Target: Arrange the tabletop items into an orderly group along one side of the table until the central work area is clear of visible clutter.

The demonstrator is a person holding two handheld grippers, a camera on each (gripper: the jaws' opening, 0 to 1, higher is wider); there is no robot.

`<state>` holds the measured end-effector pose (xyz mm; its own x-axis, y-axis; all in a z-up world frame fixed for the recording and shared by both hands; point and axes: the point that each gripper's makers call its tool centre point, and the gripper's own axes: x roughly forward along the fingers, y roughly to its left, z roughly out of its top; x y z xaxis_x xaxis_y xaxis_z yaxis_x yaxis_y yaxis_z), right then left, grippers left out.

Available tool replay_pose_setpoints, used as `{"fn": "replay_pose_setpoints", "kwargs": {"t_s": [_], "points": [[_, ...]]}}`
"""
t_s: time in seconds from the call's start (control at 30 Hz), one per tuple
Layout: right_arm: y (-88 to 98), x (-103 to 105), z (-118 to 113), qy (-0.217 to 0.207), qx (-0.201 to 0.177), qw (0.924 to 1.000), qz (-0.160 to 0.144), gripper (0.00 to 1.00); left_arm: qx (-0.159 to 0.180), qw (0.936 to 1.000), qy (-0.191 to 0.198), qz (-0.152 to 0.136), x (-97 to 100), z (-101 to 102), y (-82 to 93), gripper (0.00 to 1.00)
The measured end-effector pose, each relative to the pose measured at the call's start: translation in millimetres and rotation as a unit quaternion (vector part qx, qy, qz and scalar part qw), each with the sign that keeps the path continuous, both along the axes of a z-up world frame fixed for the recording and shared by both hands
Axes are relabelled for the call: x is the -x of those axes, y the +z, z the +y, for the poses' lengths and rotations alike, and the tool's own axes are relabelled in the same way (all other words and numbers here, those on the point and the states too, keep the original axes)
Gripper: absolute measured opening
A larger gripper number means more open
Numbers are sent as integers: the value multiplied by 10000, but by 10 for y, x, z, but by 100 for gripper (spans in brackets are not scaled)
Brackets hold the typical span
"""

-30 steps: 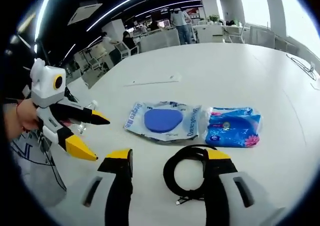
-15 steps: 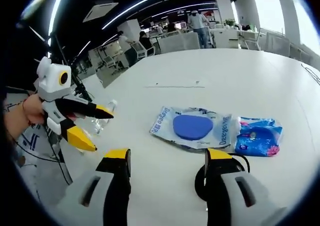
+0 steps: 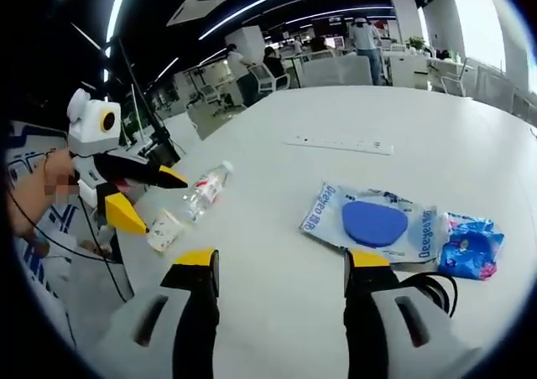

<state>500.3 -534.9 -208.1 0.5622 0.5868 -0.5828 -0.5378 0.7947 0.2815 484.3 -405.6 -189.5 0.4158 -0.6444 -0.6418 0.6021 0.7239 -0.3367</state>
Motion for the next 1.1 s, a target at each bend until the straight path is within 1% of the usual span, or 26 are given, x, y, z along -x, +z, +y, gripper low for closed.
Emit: {"fn": "replay_pose_setpoints", "kwargs": {"t_s": [0.13, 0.43, 0.47, 0.5, 0.53, 0.7, 0.8, 0.83, 0.9, 1.07, 1.1], "points": [[10, 8, 134, 161, 5, 9999, -29, 59, 34, 9998, 190, 6, 69, 213, 21, 75], [48, 95, 604, 570, -63, 9983, -59, 58, 49, 9980, 634, 52, 299, 720, 45, 75], [50, 100, 628, 593, -63, 9982, -65, 58, 41, 9979, 650, 39, 322, 764, 49, 75], [51, 119, 719, 677, -72, 9977, -70, 58, 52, 9976, 696, 39, 347, 824, 58, 75], [54, 132, 772, 721, -82, 9973, -70, 58, 57, 9974, 718, 39, 355, 846, 61, 76], [54, 168, 1056, 971, -110, 9952, -88, 58, 77, 9956, 938, 26, 448, 1121, 84, 76], [42, 201, 1214, 1170, -102, 9931, -65, 57, 45, 9951, 985, 21, 482, 1227, 78, 76], [41, 212, 1299, 1275, -88, 9918, -82, 57, 32, 9945, 1044, 10, 493, 1305, 75, 76], [37, 222, 1440, 1407, -124, 9900, -67, 57, 42, 9938, 1112, 14, 515, 1387, 73, 76], [6, 282, 1794, 1900, -121, 9817, -18, 55, 90, 9923, 1235, 20, 550, 1567, 61, 76], [-1, 281, 1880, 2000, -112, 9797, -50, 54, 99, 9921, 1253, 18, 558, 1598, 55, 76]]}}
